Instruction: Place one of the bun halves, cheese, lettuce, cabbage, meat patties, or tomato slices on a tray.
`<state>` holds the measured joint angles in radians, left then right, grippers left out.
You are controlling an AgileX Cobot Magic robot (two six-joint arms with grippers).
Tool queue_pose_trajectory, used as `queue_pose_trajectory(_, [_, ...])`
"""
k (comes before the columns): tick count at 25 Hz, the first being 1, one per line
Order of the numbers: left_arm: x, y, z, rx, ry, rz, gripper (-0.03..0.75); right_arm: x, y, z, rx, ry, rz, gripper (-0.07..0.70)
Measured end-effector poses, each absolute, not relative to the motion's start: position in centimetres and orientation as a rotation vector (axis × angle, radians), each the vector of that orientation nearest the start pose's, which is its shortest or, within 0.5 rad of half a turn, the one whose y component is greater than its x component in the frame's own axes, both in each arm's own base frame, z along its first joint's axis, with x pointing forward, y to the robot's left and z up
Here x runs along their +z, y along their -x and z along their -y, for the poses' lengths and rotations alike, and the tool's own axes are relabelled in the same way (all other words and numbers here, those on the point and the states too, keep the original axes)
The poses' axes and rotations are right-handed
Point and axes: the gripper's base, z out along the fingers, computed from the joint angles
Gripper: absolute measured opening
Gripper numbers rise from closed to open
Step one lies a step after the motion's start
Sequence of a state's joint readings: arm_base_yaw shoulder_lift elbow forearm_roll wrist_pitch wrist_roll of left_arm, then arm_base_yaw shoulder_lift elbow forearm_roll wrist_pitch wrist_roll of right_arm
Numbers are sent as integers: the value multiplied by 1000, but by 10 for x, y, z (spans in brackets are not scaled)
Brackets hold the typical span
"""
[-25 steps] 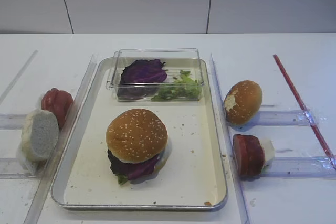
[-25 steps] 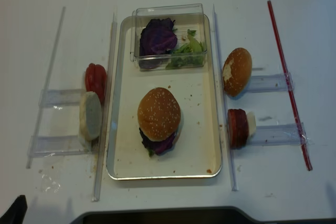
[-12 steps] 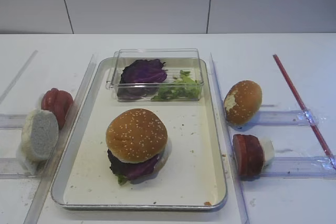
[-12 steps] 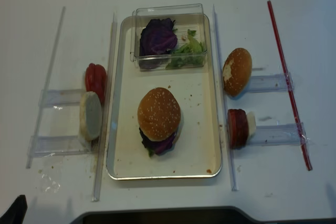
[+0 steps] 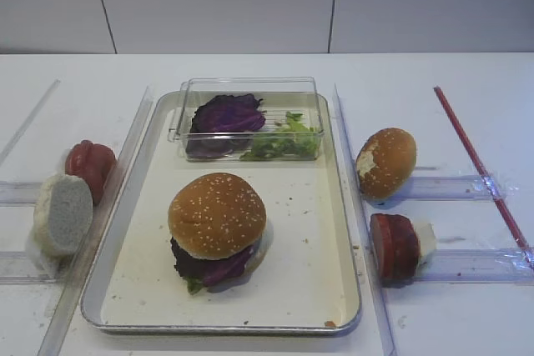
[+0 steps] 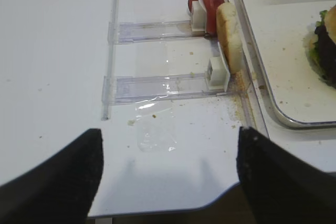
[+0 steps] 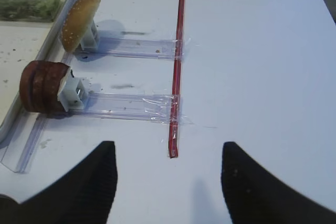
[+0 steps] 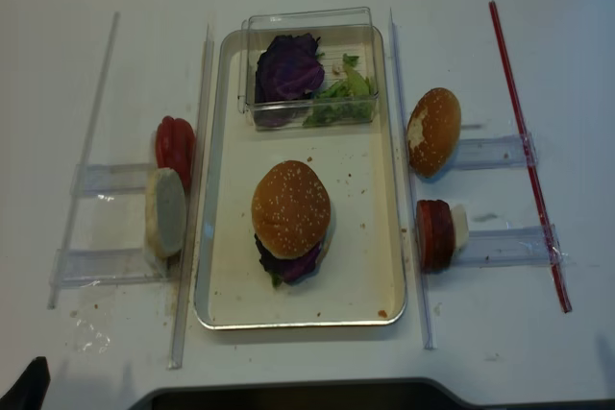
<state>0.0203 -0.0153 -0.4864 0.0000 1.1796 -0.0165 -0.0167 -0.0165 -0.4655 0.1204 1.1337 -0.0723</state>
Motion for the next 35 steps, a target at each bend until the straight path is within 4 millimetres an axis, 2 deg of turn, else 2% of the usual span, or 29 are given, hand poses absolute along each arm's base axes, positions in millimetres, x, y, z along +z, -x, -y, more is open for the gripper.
queue_pose_trajectory(35, [264,11,0,2,40,-2161,489,262,7,-10,94,69,-2129,454])
